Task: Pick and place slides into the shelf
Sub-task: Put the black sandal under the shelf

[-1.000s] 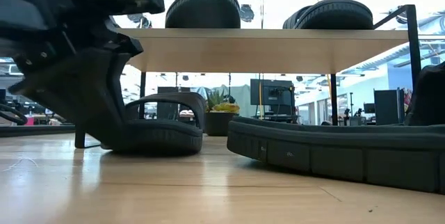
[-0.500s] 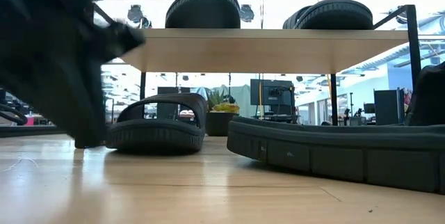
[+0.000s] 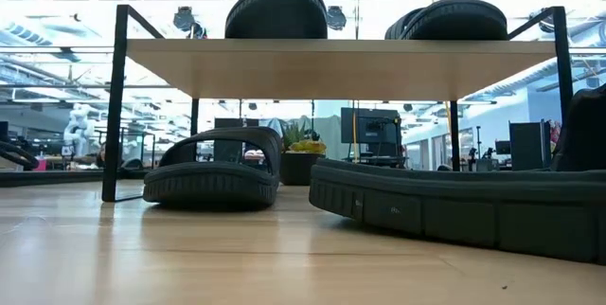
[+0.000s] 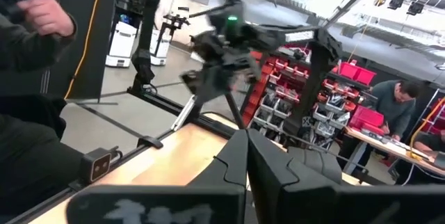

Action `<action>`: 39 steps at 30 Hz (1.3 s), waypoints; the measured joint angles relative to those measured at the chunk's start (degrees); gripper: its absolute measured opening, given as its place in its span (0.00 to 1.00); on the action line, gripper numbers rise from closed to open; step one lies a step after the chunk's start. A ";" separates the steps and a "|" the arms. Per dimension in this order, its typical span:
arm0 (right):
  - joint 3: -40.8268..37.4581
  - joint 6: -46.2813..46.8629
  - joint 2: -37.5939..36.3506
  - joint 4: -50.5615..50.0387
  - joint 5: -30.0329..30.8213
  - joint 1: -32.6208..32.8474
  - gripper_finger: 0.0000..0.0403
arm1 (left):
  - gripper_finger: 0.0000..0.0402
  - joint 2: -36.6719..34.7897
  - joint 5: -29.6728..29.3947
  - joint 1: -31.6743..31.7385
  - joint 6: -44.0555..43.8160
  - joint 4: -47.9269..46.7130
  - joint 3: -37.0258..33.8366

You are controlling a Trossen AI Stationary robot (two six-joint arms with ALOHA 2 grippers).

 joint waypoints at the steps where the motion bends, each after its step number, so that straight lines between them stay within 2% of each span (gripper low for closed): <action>1: 0.00 -0.14 0.05 0.10 0.00 0.00 0.00 | 0.00 -2.14 -0.04 0.93 2.10 0.96 -1.96; 7: 0.00 -0.41 0.11 0.10 0.00 0.00 0.00 | 0.00 -16.52 -0.31 7.70 4.51 11.40 -15.29; 11: 0.00 -0.48 0.12 0.07 0.00 -0.02 0.00 | 0.00 -27.86 -0.75 7.55 5.49 21.14 -25.33; 13: 0.00 -1.25 0.10 0.10 0.03 -0.02 0.00 | 0.00 -32.79 -5.50 5.65 5.75 26.17 -30.01; 16: 0.00 -2.81 0.13 0.30 0.07 -0.02 0.00 | 0.00 -37.83 -16.09 1.86 5.70 33.14 -36.91; 21: 0.00 -4.95 0.13 1.84 0.13 -0.02 0.00 | 0.00 -39.73 -33.40 -4.61 2.64 37.29 -44.92; 24: 0.00 -6.68 0.35 1.80 0.15 0.00 0.00 | 0.00 -39.72 -38.25 -6.46 -0.13 38.44 -47.88; 29: 0.00 -5.79 1.55 2.31 0.11 -0.02 0.00 | 0.00 -39.72 -40.76 -7.15 -2.60 38.70 -50.60; 34: 0.00 -10.87 2.70 2.99 -1.69 -0.02 0.00 | 0.00 -39.72 -40.50 -7.13 0.68 38.74 -51.17; 37: 0.00 -14.53 3.96 4.41 -5.99 -0.04 0.00 | 0.00 -39.71 -38.72 -7.06 6.23 39.44 -51.17; 39: -0.04 -16.35 4.80 8.96 -5.43 -0.04 0.00 | 0.01 -39.70 -37.24 -6.65 15.17 42.51 -50.81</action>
